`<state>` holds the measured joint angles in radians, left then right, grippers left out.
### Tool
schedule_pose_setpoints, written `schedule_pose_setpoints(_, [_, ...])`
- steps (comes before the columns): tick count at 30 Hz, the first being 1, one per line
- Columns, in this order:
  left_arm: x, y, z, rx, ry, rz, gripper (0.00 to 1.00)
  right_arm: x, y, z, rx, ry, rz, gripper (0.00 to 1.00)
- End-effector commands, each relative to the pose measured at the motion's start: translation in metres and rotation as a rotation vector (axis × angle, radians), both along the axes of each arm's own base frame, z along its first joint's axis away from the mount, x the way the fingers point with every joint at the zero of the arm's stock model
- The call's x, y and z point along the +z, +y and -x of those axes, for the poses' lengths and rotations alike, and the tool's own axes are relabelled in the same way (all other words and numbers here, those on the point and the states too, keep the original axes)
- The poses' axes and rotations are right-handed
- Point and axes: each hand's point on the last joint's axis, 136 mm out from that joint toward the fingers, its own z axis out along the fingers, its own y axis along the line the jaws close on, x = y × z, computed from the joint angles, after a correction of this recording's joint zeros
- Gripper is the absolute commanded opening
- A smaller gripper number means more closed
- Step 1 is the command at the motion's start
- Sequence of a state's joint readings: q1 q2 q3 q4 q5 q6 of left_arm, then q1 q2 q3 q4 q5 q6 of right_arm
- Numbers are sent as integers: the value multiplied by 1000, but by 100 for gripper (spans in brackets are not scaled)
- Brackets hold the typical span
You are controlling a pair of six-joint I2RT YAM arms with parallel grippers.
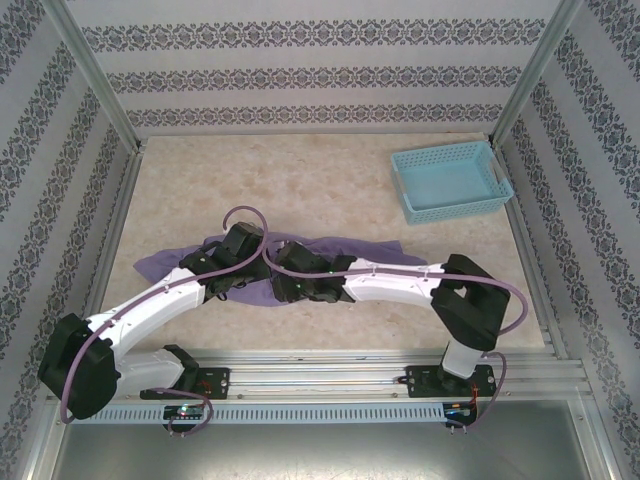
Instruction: Fold the inside-out t-shirt
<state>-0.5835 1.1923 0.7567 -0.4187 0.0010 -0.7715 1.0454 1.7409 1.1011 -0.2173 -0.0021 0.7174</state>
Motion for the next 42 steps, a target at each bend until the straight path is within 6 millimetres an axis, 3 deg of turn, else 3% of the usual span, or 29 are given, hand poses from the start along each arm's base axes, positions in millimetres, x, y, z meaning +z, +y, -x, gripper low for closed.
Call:
schedule_pose_setpoints(1, [6, -4, 2, -23, -21, 15, 0, 1, 4, -25, -56, 17, -41, 38])
schedule_pose_setpoints(4, [4, -4, 4, -27, -14, 19, 0, -8, -3, -40, -79, 29, -28, 38])
schedule_pose_setpoints(12, [-3, -4, 7, -31, 2, 17, 0, 0, -8, -66, -125, 5, -60, 42])
schedule_pose_setpoints(25, [0, -6, 6, -30, -13, 40, 0, -19, 10, -85, -120, -3, -27, 54])
schedule_pose_setpoints(27, [0, -5, 6, -25, -15, 34, 0, -20, 10, -87, -121, -10, -18, 47])
schedule_pose_setpoints(30, [-3, 1, 6, -6, -6, 7, 0, -13, 9, -85, -113, -22, -25, 25])
schedule_pose_setpoints(34, [-10, 17, 4, 46, 16, -51, 0, 16, 8, -72, -66, -73, -48, 2])
schedule_pose_setpoints(42, [-32, 54, -21, 131, 55, -99, 0, 64, -3, -34, 7, -106, -160, 0])
